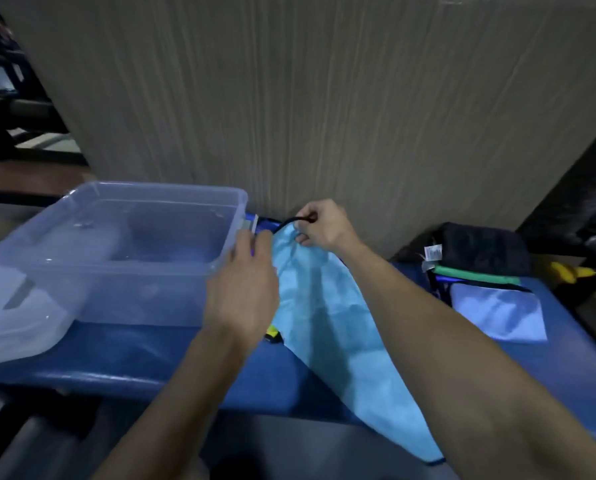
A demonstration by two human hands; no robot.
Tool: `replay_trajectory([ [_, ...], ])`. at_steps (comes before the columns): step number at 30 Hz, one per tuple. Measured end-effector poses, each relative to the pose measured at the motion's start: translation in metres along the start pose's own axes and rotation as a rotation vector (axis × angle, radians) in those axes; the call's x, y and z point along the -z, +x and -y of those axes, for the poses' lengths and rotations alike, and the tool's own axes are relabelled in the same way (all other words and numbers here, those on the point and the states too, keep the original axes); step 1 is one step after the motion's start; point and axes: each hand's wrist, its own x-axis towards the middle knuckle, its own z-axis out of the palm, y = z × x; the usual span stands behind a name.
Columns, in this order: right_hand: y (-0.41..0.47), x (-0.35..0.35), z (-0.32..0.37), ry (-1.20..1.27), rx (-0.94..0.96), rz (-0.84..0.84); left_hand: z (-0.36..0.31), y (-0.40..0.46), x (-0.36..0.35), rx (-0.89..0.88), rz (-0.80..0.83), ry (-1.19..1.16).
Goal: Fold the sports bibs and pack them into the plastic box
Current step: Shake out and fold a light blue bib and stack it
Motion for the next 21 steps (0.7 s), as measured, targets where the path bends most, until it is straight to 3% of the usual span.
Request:
replay_trajectory([
  [2,0.008,-0.017,-0.004,-0.071,0.029,0.024,-0.011,-0.013,-0.008,-0.145,-0.068,-0.060],
  [3,0.012,-0.024,-0.006,-0.099,0.032,0.048,-0.016,-0.016,-0.016,-0.199,-0.005,-0.145],
  [6,0.021,-0.035,-0.016,-0.150,0.041,0.120,-0.017,-0.019,-0.055,-0.301,0.393,-0.171],
  [9,0.016,-0.031,-0.023,-0.229,0.084,0.237,-0.009,-0.024,-0.087,-0.456,0.600,0.022],
  [12,0.008,-0.026,-0.034,-0.196,0.145,0.260,-0.016,-0.029,-0.101,-0.526,0.539,0.078],
  [15,-0.012,-0.017,-0.043,-0.167,0.162,0.316,-0.041,-0.036,-0.106,-0.640,0.524,-0.062],
  [17,-0.031,-0.011,-0.049,-0.134,0.194,0.321,-0.055,-0.042,-0.111,-0.623,0.627,-0.015],
  [21,-0.089,0.020,-0.074,-0.141,0.246,0.166,-0.077,-0.040,-0.110,-0.518,0.683,0.076],
])
